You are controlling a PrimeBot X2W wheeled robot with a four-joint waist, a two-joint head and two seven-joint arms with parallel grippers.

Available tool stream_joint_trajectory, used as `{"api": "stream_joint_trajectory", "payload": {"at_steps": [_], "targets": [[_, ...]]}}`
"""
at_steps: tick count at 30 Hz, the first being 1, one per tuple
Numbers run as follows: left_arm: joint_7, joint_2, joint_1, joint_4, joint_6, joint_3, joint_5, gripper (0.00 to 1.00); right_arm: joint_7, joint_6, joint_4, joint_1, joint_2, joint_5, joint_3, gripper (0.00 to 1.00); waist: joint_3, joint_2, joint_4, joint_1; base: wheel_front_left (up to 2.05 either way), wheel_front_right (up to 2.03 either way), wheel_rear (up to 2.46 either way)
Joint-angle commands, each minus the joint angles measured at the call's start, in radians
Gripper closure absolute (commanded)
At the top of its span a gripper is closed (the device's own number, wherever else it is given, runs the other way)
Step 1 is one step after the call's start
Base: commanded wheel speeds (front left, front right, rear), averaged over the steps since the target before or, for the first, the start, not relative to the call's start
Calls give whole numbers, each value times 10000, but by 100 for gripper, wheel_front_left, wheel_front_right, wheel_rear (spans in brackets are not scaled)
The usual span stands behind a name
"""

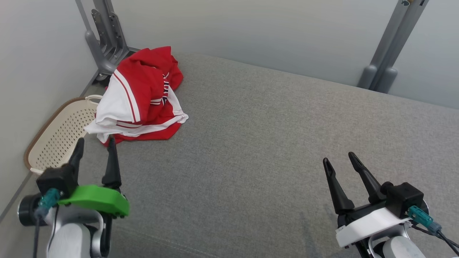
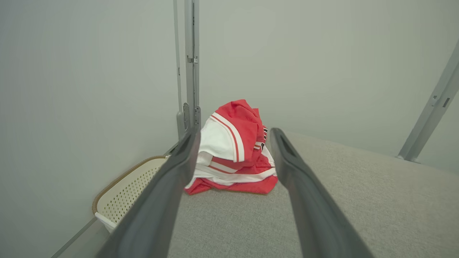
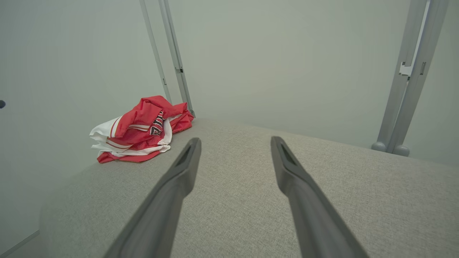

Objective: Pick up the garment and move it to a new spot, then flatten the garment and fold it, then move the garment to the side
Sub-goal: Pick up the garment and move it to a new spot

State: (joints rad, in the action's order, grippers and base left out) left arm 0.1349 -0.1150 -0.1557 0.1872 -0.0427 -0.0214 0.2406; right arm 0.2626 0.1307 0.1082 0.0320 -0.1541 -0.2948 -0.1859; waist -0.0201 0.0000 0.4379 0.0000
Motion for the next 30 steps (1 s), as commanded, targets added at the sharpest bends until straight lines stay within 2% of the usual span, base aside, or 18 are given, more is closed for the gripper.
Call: {"api": "stream_joint_trajectory", "payload": {"at_steps": [1,9,14,19,24,30], "targets": [[-194,-132,-324,61,-7,58,64,0,30,1,32,90,-70,-30,-5,0,99,0,-114,0,0,0,0],[-2376,-787,-2220,1338,-218,615,1071,0,30,1,27,487,-195,-105,-232,0,698,0,-706,0,0,0,0],[-3185,-1135,-3368,2289,-453,1021,1903,0,30,2,49,916,-334,-112,-473,0,1300,0,-1315,0,0,0,0],[-3906,-1717,-4374,3261,-629,1135,2370,0,30,1,63,1274,-459,-156,-560,0,1911,0,-1881,0,0,0,0],[-4901,-2132,-5311,4323,-621,1388,2892,0,29,1,44,1578,-575,-215,-640,0,2396,0,-2367,0,0,0,0],[-5935,-2479,-6141,5499,-374,1561,3193,0,29,1,36,1884,-656,-243,-737,0,2835,0,-2875,0,0,0,0]]}}
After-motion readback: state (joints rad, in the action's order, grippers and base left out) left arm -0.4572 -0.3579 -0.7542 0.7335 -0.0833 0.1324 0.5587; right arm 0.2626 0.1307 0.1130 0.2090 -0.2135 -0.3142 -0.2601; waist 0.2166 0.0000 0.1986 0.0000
